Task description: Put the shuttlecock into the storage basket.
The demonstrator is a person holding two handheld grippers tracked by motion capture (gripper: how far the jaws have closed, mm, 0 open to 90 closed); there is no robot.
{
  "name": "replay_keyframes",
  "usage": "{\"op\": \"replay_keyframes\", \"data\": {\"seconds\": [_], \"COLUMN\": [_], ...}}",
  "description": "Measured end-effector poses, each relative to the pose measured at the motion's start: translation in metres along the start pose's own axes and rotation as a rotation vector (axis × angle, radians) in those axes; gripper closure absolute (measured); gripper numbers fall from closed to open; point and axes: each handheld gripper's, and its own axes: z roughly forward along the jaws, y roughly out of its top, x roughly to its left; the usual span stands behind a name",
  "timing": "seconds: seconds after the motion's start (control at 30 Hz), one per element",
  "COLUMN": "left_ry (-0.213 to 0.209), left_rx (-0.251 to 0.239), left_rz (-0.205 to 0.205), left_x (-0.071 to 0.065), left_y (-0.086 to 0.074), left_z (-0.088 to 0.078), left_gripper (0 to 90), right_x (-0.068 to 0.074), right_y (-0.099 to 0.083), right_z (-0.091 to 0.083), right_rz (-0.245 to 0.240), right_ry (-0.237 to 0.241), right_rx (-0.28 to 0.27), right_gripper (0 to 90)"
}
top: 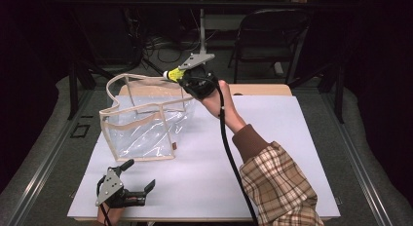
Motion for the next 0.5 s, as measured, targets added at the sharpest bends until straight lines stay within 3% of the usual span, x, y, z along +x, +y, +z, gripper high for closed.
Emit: {"op": "replay_keyframes", "data": {"seconds": [0.5], "left_ry": [-0.001], "left_rx": [-0.002], "left_rz": [-0.003], "left_x": [0.000], "left_y": [0.000], "left_z": [0.000], "left_gripper": [0.2], "right_x": [0.002], "right_y": [0.006], "right_z": [0.013], "right_rz": [-0.023], "right_ry": [0.021], "right_rx": [0.047], "right_gripper": [90.0]}}
